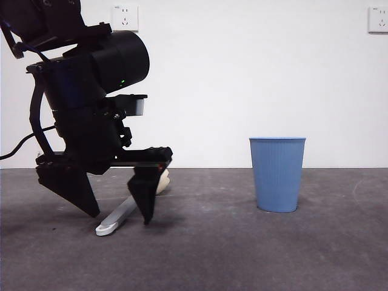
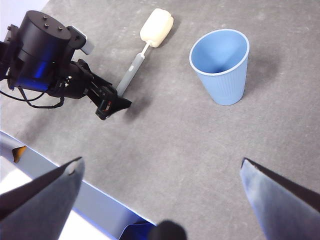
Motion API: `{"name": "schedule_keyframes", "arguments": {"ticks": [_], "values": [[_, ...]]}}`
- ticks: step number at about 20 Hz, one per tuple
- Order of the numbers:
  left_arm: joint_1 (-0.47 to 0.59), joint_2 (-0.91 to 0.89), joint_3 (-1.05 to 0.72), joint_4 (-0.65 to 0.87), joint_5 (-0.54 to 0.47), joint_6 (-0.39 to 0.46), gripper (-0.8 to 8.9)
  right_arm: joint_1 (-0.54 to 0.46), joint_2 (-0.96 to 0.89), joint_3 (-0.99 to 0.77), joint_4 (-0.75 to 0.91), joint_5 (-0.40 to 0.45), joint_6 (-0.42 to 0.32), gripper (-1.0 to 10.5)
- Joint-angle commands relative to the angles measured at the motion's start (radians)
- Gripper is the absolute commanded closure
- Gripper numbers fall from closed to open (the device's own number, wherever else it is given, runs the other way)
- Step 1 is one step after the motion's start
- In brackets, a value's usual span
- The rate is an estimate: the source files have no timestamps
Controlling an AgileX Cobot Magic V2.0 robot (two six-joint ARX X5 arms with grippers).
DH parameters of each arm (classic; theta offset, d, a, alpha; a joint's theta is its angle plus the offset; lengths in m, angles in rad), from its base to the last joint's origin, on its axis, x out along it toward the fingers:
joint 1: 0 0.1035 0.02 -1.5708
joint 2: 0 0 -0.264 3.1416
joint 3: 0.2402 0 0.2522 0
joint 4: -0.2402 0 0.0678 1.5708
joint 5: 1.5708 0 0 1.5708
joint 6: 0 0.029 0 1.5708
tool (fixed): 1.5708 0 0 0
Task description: Pick up the cup brush,pick up the cup,insert the brush into the cup,clean the cup,put the cup brush back,put the cup back to the fixed position on the table
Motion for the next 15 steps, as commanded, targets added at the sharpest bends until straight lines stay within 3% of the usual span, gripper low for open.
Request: {"name": "schedule_keyframes", "arguments": {"ticks": [1, 2, 10, 15], "values": [[-0.008, 0.007, -0.001, -0.003, 0.028, -0.013, 7.90, 0.003, 0.000, 0.003, 0.005, 0.001, 0.007, 3.8], [-0.008, 0.006, -0.001, -0.003, 0.047, -0.013, 8.24, 0.003, 0.000, 0.003, 0.005, 0.001, 0.007, 3.8], [-0.006, -0.033, 0.019, -0.057, 0.046, -0.008, 8.22, 0.003, 0.010, 0.003, 0.005, 0.001, 0.031, 3.8], [-0.006, -0.136, 0.052, -0.134, 0.047, 0.045, 8.22, 0.021, 0.037, 0.002, 0.014, -0.005, 0.040, 3.8]]}}
